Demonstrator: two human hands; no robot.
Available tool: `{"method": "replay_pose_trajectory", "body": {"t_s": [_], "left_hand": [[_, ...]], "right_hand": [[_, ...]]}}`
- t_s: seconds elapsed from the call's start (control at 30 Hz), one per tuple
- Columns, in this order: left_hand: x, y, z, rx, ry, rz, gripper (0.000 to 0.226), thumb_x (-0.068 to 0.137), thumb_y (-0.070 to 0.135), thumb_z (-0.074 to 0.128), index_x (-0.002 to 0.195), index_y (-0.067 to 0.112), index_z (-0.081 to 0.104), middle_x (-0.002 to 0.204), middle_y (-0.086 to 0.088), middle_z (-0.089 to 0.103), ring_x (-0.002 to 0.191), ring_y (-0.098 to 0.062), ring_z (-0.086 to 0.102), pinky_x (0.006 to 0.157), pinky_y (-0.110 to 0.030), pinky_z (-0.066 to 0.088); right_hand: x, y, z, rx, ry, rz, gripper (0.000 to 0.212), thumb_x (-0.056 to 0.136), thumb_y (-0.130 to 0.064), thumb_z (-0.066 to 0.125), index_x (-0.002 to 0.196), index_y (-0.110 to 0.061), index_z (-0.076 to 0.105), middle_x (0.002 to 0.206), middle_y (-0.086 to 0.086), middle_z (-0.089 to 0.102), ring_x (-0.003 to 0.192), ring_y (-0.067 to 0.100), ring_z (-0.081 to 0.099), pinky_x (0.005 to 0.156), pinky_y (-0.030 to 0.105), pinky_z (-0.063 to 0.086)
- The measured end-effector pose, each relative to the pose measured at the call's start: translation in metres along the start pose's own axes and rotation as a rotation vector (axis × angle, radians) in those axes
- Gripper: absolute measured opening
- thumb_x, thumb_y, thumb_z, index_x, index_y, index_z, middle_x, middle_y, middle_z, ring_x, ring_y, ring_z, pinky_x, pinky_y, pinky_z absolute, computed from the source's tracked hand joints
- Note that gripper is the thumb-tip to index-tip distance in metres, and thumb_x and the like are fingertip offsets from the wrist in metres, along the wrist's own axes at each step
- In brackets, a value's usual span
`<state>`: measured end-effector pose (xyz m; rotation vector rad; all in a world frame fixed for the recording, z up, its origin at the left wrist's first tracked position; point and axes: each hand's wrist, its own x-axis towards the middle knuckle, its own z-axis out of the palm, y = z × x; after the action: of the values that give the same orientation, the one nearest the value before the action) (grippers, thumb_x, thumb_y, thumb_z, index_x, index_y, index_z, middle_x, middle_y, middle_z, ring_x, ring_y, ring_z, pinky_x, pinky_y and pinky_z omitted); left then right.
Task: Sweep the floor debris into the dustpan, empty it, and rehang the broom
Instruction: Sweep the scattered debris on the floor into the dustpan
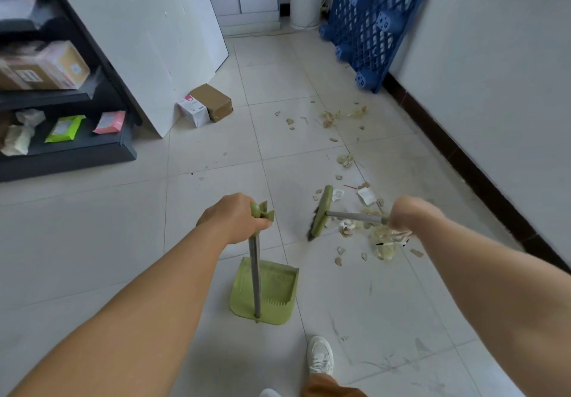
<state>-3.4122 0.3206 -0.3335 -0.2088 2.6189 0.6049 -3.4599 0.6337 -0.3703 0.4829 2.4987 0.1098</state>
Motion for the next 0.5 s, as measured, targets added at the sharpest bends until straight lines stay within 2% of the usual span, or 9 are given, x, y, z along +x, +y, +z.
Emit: {"method": "replay_pose_trajectory", "body": {"t_s": [0.17,0.33,0.5], "left_hand": [[0.029,0.006,-0.021,-0.017,0.025,0.028,0.034,0.085,0.05,0.066,0.076,0.018,0.058,0.08,-0.001,0.063,0.071,-0.02,0.058,0.064,-0.03,0.043],[0.087,0.024,-0.053,-0.034,0.039,0.058,0.034,0.085,0.049,0.066,0.076,0.018,0.058,0.081,-0.001,0.063,0.073,-0.02,0.059,0.064,-0.03,0.044],[0.164,0.046,-0.094,-0.016,0.056,0.062,0.032,0.084,0.049,0.067,0.074,0.019,0.059,0.083,0.0,0.065,0.077,-0.019,0.062,0.066,-0.029,0.046]], "right_hand": [[0.012,-0.02,-0.014,0.113,-0.008,-0.008,0.018,0.091,-0.024,0.054,0.078,-0.012,0.059,0.07,-0.001,0.052,0.057,0.015,0.049,0.053,0.025,0.042],[0.055,-0.055,-0.043,0.185,-0.019,-0.046,0.01,0.09,-0.019,0.053,0.086,-0.013,0.06,0.075,0.0,0.058,0.063,0.016,0.056,0.064,0.028,0.053],[0.127,-0.099,-0.086,0.287,-0.047,-0.067,0.025,0.088,-0.021,0.05,0.106,-0.015,0.067,0.081,0.0,0.065,0.055,0.018,0.054,0.052,0.025,0.046]]}}
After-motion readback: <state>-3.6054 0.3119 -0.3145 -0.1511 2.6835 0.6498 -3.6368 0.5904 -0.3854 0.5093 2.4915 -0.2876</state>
